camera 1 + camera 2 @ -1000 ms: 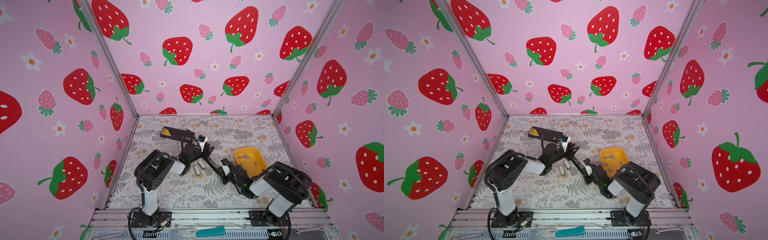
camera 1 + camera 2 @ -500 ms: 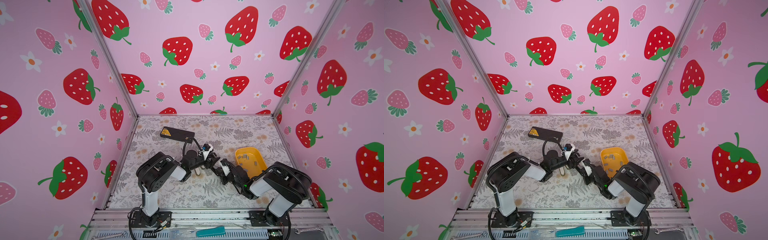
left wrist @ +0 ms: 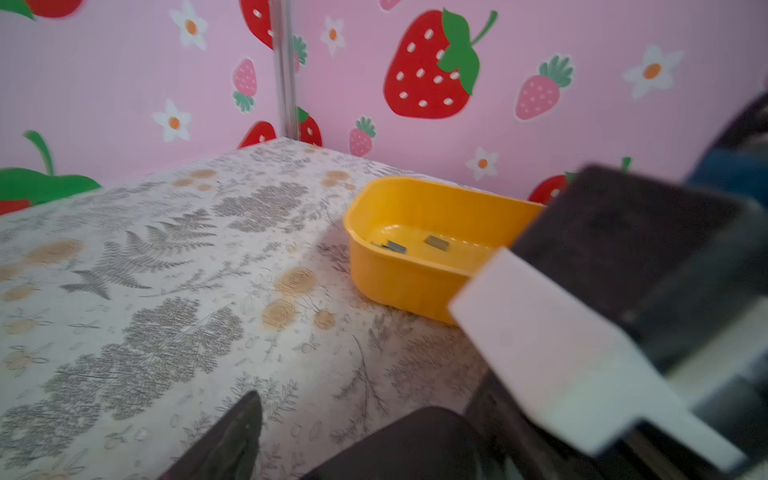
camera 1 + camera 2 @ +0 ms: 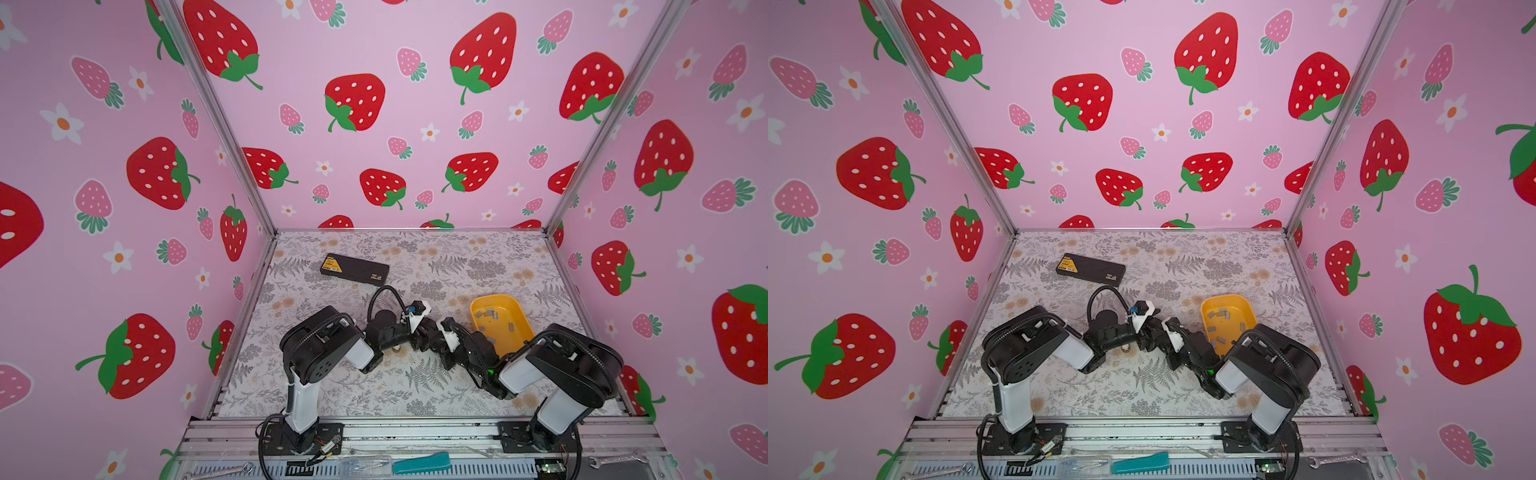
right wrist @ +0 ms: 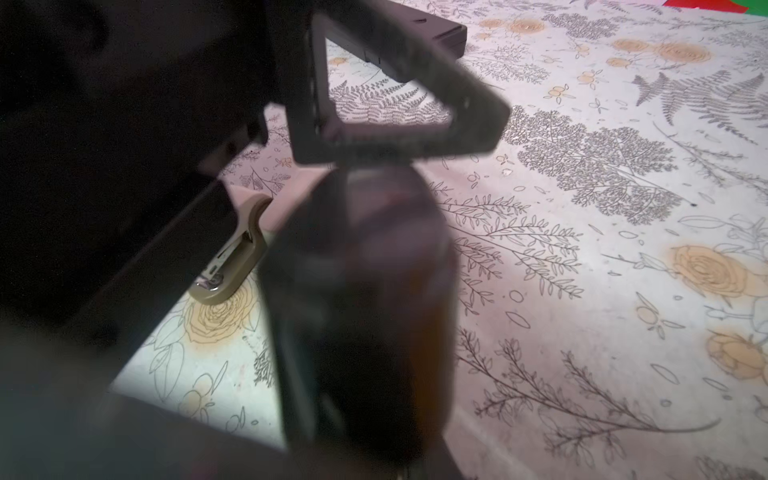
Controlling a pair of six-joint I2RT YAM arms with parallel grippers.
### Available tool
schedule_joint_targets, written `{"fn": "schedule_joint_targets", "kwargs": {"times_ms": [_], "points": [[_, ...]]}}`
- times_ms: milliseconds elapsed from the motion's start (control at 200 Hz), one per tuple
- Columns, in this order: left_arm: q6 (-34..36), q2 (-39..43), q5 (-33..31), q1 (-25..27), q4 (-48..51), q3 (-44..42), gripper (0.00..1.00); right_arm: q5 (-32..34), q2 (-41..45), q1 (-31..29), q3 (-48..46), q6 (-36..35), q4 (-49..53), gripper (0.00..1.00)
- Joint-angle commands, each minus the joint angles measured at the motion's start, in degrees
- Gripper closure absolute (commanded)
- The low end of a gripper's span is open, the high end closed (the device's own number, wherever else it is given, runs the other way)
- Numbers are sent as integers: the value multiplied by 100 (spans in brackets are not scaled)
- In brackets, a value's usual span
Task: Load the staples into the stapler
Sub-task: 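Press the long black stapler's top down with the left gripper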
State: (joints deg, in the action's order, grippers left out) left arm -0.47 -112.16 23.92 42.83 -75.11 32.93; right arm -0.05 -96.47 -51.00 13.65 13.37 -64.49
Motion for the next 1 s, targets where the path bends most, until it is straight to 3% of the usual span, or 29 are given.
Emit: {"fn": "schedule_joint_targets", "kwargs": {"times_ms": [0, 310, 445, 610, 710, 815, 995], "points": [[-102, -172, 400, 46, -313, -170, 11, 41, -19, -11, -11, 105, -240, 100], [-298, 194, 313, 42, -527, -359, 3, 58, -52, -12, 6, 105, -209, 100], [-369, 378, 64, 41, -490, -429, 3, 132, 75, -10, -3, 108, -106, 73], [-458, 532, -114, 35, -486, -490, 3, 137, 440, -7, -88, 112, 101, 68], [-518, 596, -285, 28, -602, -578, 4, 163, 783, -11, -181, 113, 262, 56], [-578, 668, -584, 35, -636, -643, 4, 149, 1175, -10, -253, 96, 485, 52], [-832, 818, -1810, 35, -632, -786, 7, 48, 1817, -10, -310, 26, 824, 52]]}}
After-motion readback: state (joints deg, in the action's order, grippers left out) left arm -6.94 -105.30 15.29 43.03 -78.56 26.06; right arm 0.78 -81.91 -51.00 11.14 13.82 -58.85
